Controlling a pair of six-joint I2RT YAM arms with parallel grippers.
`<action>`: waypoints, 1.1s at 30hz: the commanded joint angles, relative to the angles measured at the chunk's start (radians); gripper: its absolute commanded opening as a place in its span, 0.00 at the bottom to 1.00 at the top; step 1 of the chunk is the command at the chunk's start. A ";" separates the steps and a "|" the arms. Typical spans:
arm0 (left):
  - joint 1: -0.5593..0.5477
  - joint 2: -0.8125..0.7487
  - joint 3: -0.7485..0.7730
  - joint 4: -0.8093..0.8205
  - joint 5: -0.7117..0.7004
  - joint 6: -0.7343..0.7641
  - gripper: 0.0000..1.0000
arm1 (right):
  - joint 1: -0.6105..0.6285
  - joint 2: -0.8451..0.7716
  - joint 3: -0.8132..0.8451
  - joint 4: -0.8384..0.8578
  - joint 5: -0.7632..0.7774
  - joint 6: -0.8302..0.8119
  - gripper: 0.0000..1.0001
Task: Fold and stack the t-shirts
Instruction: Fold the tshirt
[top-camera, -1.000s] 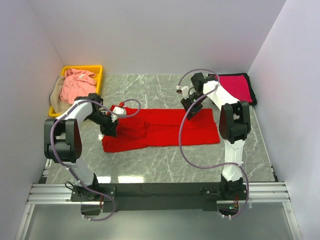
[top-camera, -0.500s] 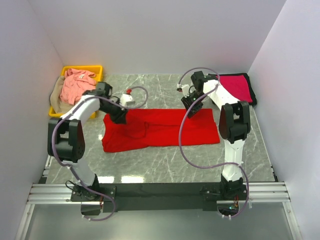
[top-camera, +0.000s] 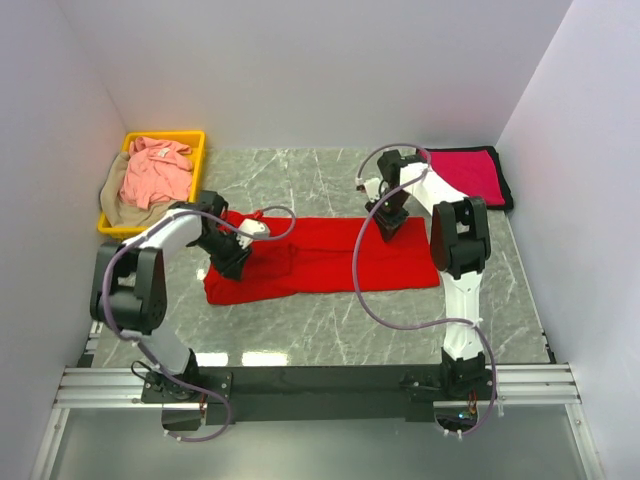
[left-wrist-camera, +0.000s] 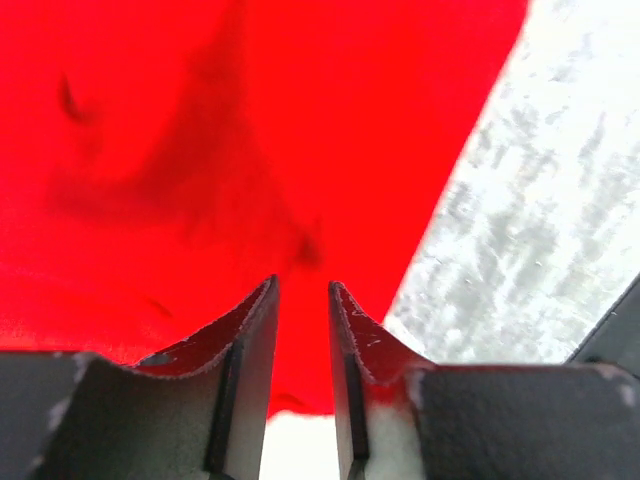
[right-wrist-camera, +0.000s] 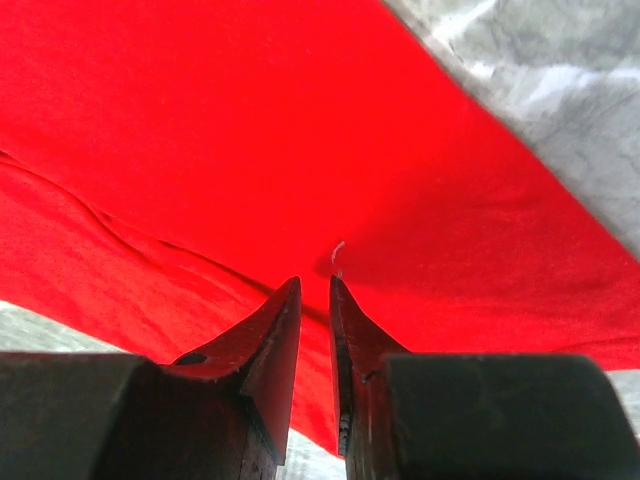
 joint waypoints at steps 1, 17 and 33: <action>0.015 -0.096 0.026 -0.020 0.020 -0.026 0.33 | 0.007 0.006 -0.018 -0.029 0.043 0.010 0.25; -0.031 -0.077 0.086 0.172 -0.062 -0.733 0.32 | 0.122 -0.216 -0.443 -0.101 -0.150 -0.034 0.20; -0.099 0.390 0.401 0.249 -0.349 -0.801 0.20 | -0.013 -0.292 -0.299 -0.074 -0.136 -0.022 0.27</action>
